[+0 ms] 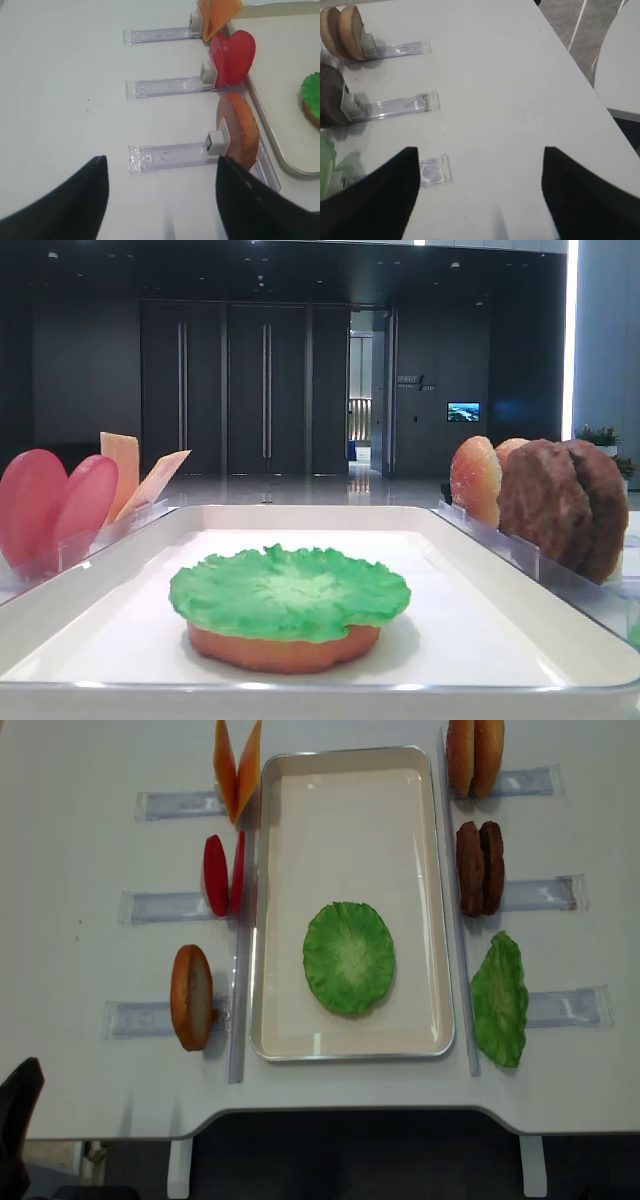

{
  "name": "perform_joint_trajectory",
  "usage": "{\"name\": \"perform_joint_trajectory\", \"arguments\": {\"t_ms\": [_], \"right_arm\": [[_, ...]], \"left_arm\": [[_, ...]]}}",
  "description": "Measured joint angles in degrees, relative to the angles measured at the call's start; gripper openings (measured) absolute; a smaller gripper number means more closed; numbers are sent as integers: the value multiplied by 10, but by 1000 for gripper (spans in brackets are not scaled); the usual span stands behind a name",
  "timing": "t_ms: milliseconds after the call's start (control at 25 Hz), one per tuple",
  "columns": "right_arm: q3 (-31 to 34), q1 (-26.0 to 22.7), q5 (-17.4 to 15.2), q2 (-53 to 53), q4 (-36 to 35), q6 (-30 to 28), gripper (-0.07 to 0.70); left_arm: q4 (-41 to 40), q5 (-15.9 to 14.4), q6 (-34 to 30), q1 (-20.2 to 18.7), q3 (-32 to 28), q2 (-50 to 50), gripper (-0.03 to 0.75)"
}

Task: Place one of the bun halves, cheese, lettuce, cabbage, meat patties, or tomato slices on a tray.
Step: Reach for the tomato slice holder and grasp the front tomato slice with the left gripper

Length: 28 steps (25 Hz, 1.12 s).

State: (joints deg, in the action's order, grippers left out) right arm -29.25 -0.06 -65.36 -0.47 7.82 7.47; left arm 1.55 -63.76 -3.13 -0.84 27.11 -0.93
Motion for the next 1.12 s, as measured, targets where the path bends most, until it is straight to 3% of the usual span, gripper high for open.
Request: {"name": "perform_joint_trajectory", "arguments": {"t_ms": [1120], "right_arm": [[0, 0, 0, 0, 0, 0, 490]], "left_arm": [[2, -4, 9, 0, 3, 14, 517]]}}
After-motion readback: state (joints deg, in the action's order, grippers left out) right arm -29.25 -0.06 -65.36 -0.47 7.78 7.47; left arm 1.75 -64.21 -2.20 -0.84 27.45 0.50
